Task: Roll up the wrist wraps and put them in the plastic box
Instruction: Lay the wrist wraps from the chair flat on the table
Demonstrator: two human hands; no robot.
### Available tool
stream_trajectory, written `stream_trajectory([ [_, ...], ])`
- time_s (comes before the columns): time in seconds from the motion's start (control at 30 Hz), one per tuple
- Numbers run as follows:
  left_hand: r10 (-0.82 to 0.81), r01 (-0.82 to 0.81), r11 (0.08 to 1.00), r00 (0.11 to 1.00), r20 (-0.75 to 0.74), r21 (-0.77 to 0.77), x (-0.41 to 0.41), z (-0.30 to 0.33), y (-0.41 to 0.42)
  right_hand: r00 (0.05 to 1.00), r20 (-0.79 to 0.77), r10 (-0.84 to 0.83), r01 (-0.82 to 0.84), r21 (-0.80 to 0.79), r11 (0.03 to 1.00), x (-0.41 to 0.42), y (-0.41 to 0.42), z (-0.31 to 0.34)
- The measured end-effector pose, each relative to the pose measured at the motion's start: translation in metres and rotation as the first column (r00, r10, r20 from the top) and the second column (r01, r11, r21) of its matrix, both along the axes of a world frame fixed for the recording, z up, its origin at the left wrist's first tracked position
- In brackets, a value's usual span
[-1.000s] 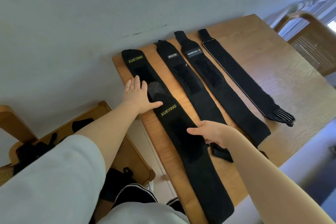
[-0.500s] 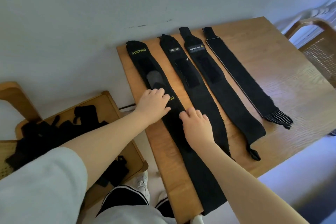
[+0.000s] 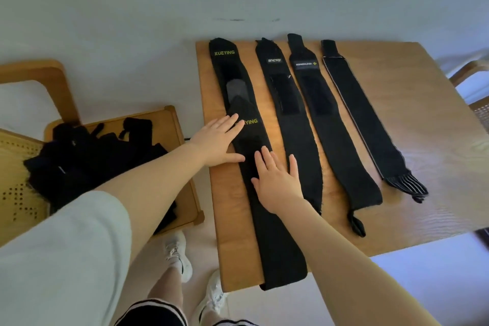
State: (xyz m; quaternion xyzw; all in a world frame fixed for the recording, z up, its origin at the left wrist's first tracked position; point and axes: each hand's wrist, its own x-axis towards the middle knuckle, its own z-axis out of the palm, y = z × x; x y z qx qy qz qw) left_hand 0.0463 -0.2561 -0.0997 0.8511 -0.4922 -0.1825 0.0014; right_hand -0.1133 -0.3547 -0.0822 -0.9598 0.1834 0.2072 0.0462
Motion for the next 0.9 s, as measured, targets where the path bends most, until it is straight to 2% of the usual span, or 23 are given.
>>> stream_trajectory([
  [0.07,0.057,-0.062,0.984,0.998,-0.034,-0.167,-0.007,0.008,0.019,0.999,0.041,0.032,-0.030,-0.038,0.999,0.007,0.004,0.013],
  [0.13,0.132,-0.142,0.952,0.990,-0.054,-0.272,-0.010,0.013,0.051,0.982,0.149,0.113,-0.106,-0.055,0.993,0.013,0.020,0.022],
  [0.27,0.241,-0.245,0.949,0.969,-0.045,-0.200,0.005,0.003,0.138,0.923,0.303,0.238,-0.261,0.037,0.965,0.040,0.078,0.027],
  [0.37,0.386,-0.387,0.916,0.922,-0.026,-0.105,0.024,-0.010,0.211,0.928,0.318,0.196,-0.272,0.216,0.938,0.076,0.126,0.022],
  [0.5,0.589,-0.591,0.807,0.805,-0.065,-0.006,0.051,-0.025,0.297,0.961,0.202,0.188,-0.250,0.348,0.904,0.120,0.185,-0.007],
  [0.6,0.664,-0.663,0.746,0.735,-0.133,0.064,0.067,-0.041,0.345,0.981,0.069,0.180,-0.193,0.399,0.897,0.145,0.221,-0.034],
  [0.77,0.692,-0.672,0.721,0.682,-0.237,0.168,0.096,-0.077,0.393,0.982,-0.103,0.160,-0.111,0.376,0.920,0.175,0.262,-0.080],
  [0.9,0.689,-0.660,0.723,0.663,-0.293,0.206,0.117,-0.115,0.400,0.979,-0.197,0.048,0.027,0.362,0.932,0.189,0.278,-0.134],
])
